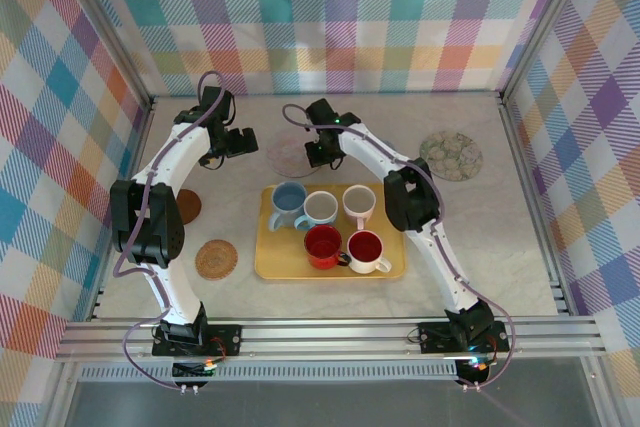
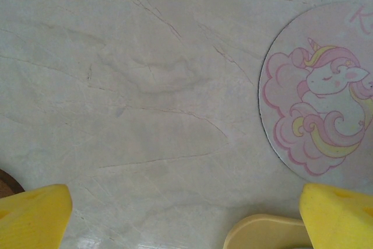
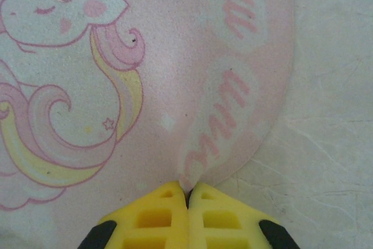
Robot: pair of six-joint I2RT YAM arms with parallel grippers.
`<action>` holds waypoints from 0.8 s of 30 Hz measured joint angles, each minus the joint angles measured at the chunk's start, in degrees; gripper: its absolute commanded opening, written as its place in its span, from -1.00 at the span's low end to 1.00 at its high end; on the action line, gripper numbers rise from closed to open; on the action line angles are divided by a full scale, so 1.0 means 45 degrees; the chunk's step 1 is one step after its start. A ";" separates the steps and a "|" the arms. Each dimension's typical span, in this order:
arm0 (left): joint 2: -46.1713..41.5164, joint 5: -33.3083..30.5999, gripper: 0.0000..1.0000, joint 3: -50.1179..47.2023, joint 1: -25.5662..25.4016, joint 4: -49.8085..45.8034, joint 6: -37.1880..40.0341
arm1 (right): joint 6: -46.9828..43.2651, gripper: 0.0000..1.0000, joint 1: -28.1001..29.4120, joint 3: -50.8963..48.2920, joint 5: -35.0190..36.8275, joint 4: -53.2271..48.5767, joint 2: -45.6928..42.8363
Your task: Place the cup by the coaster
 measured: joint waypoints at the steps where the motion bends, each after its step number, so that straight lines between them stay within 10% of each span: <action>1: 0.0000 0.0019 0.99 0.0000 0.0000 0.0039 -0.0005 | 0.0010 -1.00 -0.0039 -0.0019 -0.0078 -0.0010 -0.0015; 24: 0.0612 0.0665 0.99 0.0593 -0.0719 0.0301 0.0311 | 0.0301 -1.00 -0.0971 -0.0578 0.0233 -0.1078 -0.0690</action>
